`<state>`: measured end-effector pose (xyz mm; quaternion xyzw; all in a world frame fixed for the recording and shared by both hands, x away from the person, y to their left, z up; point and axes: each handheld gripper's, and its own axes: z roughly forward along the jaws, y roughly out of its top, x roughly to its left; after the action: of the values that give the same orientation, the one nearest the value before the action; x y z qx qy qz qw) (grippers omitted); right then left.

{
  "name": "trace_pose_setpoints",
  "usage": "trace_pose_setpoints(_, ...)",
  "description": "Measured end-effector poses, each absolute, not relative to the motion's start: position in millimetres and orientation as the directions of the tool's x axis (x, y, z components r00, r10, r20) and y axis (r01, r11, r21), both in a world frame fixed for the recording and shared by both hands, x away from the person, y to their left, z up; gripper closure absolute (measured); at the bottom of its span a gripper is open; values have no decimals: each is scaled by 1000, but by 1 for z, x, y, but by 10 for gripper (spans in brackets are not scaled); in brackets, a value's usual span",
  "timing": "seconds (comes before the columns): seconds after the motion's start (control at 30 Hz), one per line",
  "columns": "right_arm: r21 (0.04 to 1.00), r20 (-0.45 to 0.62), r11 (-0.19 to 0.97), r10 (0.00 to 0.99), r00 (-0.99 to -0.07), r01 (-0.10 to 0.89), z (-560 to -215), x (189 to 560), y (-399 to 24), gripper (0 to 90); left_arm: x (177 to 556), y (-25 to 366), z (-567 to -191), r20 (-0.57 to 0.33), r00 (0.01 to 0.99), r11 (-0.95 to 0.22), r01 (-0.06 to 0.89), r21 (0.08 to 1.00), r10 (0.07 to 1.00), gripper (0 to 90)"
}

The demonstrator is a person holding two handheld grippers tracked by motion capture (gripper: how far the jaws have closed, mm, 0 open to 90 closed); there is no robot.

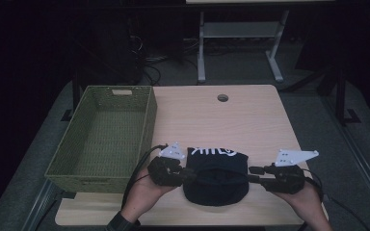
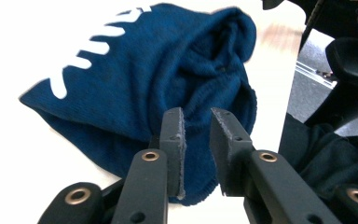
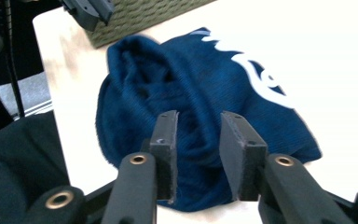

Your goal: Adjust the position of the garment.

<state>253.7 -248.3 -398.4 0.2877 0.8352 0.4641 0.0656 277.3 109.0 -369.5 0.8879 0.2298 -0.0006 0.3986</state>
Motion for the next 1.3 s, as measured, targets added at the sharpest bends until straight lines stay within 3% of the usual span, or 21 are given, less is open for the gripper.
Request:
trace_pose_setpoints(0.27, 807, 138, 411, 567, -812, 424, -402, 282, -245, 815, 311, 93, -366, -154, 880, -555, 410, 724, 448, 878)
trace_pose_setpoints(0.53, 781, 156, 457, 519, -841, 427, -422, 278, -229, 841, 355, 75, -394, -164, 843, -546, 468, 695, 513, 892)
trace_pose_setpoints(0.9, 717, 181, 538, 471, -863, 444, -452, 261, -209, 861, 357, 60, -429, -151, 850, -632, 483, 606, 504, 896)
trace_pose_setpoints(1.0, 709, 178, 555, 456, -872, 435, -458, 258, -202, 888, 357, 56, -435, -112, 864, -678, 459, 574, 491, 898)
trace_pose_setpoints(1.3, 695, 143, 599, 426, -893, 397, -465, 248, -180, 898, 360, 47, -444, -62, 879, -715, 423, 557, 472, 900)
